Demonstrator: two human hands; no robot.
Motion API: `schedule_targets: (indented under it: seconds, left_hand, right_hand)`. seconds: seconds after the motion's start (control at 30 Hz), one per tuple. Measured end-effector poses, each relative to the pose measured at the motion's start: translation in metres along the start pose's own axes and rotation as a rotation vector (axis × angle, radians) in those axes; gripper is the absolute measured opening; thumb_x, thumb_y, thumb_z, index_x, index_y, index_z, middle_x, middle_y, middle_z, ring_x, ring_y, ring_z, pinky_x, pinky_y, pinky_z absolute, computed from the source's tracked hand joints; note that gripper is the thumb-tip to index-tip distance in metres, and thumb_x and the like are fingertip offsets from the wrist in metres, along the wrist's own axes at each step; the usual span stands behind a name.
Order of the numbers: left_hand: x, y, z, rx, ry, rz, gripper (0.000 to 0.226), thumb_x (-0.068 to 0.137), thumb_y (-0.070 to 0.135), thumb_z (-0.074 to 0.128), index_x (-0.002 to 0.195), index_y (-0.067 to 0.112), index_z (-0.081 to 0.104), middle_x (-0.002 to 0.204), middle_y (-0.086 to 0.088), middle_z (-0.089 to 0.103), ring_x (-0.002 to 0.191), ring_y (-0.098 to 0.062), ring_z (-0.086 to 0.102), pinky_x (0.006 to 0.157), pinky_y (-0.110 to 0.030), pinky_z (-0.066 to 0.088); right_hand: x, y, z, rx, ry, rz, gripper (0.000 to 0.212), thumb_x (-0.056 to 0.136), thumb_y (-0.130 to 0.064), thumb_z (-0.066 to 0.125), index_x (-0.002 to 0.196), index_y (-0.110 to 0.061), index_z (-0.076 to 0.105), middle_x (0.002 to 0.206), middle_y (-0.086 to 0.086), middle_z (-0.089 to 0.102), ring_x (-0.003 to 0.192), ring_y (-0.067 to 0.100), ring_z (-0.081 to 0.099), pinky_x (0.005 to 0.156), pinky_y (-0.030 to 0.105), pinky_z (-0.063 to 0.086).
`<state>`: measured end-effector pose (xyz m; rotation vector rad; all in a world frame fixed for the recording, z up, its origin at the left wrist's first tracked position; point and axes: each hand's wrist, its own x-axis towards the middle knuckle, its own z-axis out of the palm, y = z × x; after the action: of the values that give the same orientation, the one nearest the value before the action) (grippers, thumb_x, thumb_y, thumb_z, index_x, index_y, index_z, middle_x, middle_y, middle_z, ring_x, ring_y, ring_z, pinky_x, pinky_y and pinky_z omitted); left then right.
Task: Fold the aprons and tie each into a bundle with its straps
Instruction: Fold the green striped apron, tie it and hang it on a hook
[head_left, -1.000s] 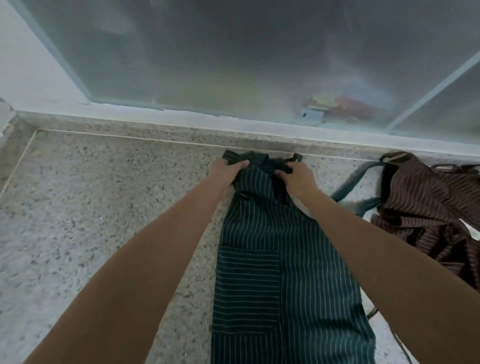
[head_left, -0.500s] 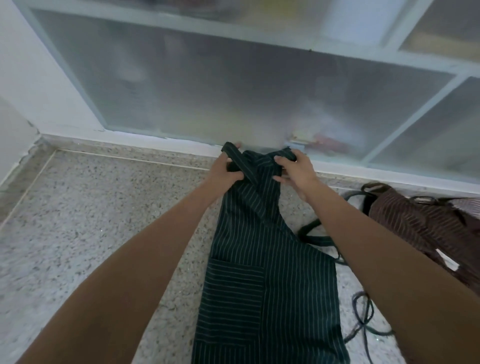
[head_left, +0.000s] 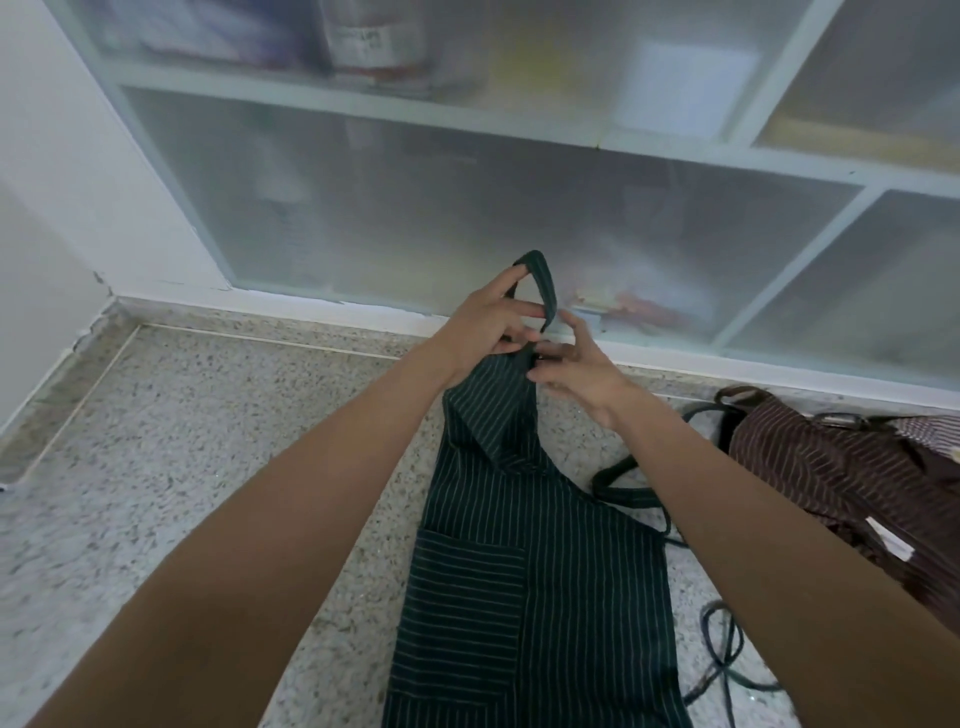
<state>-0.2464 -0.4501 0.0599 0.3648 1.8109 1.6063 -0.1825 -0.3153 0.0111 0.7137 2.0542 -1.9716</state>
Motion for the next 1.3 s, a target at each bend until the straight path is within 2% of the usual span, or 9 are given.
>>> schedule_targets:
  seconds: [0.1, 0.2, 0.43, 0.57, 0.77, 0.9, 1.1, 1.27, 1.3]
  left_hand:
    - [0.003, 0.005, 0.002, -0.015, -0.025, 0.009, 0.074, 0.086, -0.009, 0.052, 0.146, 0.027, 0.028, 0.125, -0.002, 0.060, 0.113, -0.018, 0.057, 0.095, -0.030, 0.046]
    - [0.007, 0.006, -0.002, -0.022, -0.029, 0.028, 0.068, 0.089, -0.009, 0.045, 0.145, 0.028, 0.029, 0.118, 0.000, 0.062, 0.108, -0.017, 0.060, 0.097, -0.031, 0.043]
    - [0.035, -0.057, -0.021, 0.403, 0.182, -0.185, 0.023, 0.093, 0.006, 0.050, 0.112, 0.000, 0.062, 0.114, -0.017, 0.063, 0.095, -0.026, 0.060, 0.082, -0.033, 0.049]
    - [0.057, -0.094, -0.022, 0.624, 0.097, -0.333, 0.030, 0.091, 0.004, 0.043, 0.117, -0.005, 0.054, 0.108, -0.018, 0.058, 0.092, -0.026, 0.055, 0.071, -0.029, 0.047]
    - [0.080, -0.099, -0.016, 0.846, -0.069, -0.315, 0.040, 0.089, 0.020, 0.058, 0.122, -0.003, 0.052, 0.123, -0.019, 0.056, 0.111, -0.031, 0.054, 0.079, -0.028, 0.041]
    - [0.081, -0.094, -0.018, 0.727, -0.085, -0.209, 0.042, 0.090, 0.021, 0.061, 0.126, 0.001, 0.053, 0.122, -0.014, 0.058, 0.109, -0.028, 0.056, 0.083, -0.028, 0.043]
    - [0.061, -0.068, -0.018, 0.399, -0.084, -0.095, 0.029, 0.099, 0.012, 0.041, 0.128, 0.006, 0.043, 0.113, -0.006, 0.052, 0.100, -0.017, 0.051, 0.073, -0.021, 0.044]
    - [0.049, -0.059, -0.026, 0.263, 0.079, -0.076, 0.030, 0.088, 0.010, 0.063, 0.107, 0.014, 0.041, 0.117, -0.015, 0.056, 0.103, -0.027, 0.058, 0.091, -0.043, 0.050]
    - [0.046, -0.057, -0.027, 0.220, 0.116, -0.073, 0.035, 0.085, 0.008, 0.067, 0.108, 0.013, 0.041, 0.116, -0.016, 0.059, 0.102, -0.028, 0.060, 0.090, -0.043, 0.051]
  right_hand:
    - [-0.003, 0.001, 0.009, -0.080, -0.099, 0.066, 0.059, 0.082, -0.010, 0.070, 0.133, -0.023, 0.043, 0.122, 0.000, 0.059, 0.117, 0.018, 0.054, 0.092, 0.034, 0.046]
    - [0.004, 0.001, 0.017, -0.099, 0.104, 0.033, 0.027, 0.091, -0.013, 0.060, 0.117, -0.006, 0.059, 0.122, 0.011, 0.062, 0.111, 0.022, 0.059, 0.085, 0.030, 0.050]
    - [0.032, 0.002, 0.011, 0.020, 0.274, 0.094, 0.024, 0.098, -0.009, 0.046, 0.119, -0.003, 0.054, 0.124, 0.018, 0.058, 0.110, 0.032, 0.059, 0.080, 0.038, 0.053]
    - [0.042, 0.013, 0.012, 0.041, 0.292, 0.131, 0.021, 0.098, -0.008, 0.045, 0.117, -0.005, 0.054, 0.122, 0.018, 0.059, 0.109, 0.031, 0.059, 0.081, 0.037, 0.054]
    - [0.051, 0.030, 0.008, 0.234, 0.339, 0.162, 0.028, 0.096, 0.005, 0.040, 0.119, 0.006, 0.054, 0.114, 0.021, 0.059, 0.097, 0.024, 0.057, 0.068, 0.022, 0.054]
    - [0.044, 0.040, 0.001, 0.112, 0.367, 0.182, 0.029, 0.098, -0.001, 0.038, 0.117, -0.011, 0.058, 0.114, 0.011, 0.062, 0.080, 0.014, 0.057, 0.071, 0.022, 0.049]
    - [0.040, 0.048, -0.002, -0.091, 0.176, 0.221, 0.081, 0.084, 0.004, 0.063, 0.148, -0.022, 0.021, 0.136, 0.014, 0.044, 0.115, 0.027, 0.052, 0.094, 0.038, 0.047]
    - [0.039, 0.033, -0.007, -0.042, 0.272, 0.118, 0.007, 0.089, -0.006, 0.061, 0.087, -0.010, 0.056, 0.076, 0.007, 0.059, 0.061, 0.014, 0.054, 0.058, 0.022, 0.045]
    - [0.038, 0.029, -0.011, -0.056, 0.297, 0.068, 0.018, 0.090, -0.008, 0.061, 0.075, -0.013, 0.053, 0.071, 0.005, 0.057, 0.059, 0.013, 0.051, 0.057, 0.022, 0.043]
